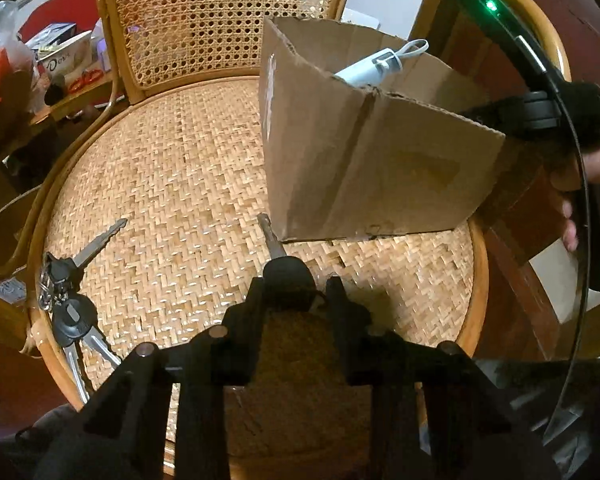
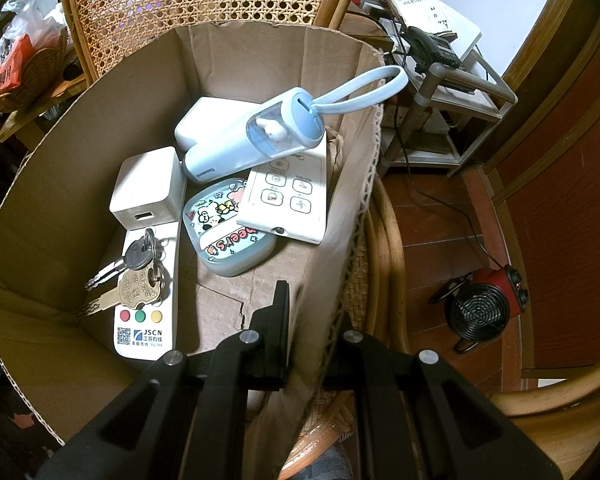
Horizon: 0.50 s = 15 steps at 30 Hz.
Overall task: Organize rigid objects
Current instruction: 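Grasp the black key fob with the AIMA tag using the left tool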
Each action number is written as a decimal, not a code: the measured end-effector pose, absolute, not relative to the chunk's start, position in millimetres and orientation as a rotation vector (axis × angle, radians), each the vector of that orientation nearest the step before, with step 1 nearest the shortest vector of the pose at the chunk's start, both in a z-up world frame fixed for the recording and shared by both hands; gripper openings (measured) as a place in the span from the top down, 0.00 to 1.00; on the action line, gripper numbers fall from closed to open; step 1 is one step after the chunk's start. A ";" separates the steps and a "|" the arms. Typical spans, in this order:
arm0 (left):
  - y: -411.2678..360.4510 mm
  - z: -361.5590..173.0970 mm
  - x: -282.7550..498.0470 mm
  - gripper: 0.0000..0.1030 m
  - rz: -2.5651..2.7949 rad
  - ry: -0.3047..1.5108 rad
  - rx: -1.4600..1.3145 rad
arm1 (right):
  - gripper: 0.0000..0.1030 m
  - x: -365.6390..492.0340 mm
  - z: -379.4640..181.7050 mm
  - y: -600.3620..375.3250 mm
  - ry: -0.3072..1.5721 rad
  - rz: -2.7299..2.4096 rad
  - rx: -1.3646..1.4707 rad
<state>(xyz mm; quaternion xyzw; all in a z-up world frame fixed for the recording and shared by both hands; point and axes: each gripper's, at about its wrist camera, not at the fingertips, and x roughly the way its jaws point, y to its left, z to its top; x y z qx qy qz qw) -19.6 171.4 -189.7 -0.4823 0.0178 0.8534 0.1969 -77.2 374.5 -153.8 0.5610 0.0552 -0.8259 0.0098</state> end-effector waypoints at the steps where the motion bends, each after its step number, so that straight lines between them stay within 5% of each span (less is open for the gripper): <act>1: 169.3 -187.6 -18.0 0.75 2.402 0.044 -1.338 | 0.89 -77.1 -153.6 374.2 0.173 -2.578 1.752; 2: 167.8 -185.5 -16.4 0.82 2.404 0.038 -1.333 | 0.89 -77.6 -153.9 374.9 0.171 -2.578 1.752; 15: 154.3 -144.7 -17.2 0.82 2.461 0.057 -1.252 | 0.89 -76.5 -154.0 375.6 0.178 -2.580 1.754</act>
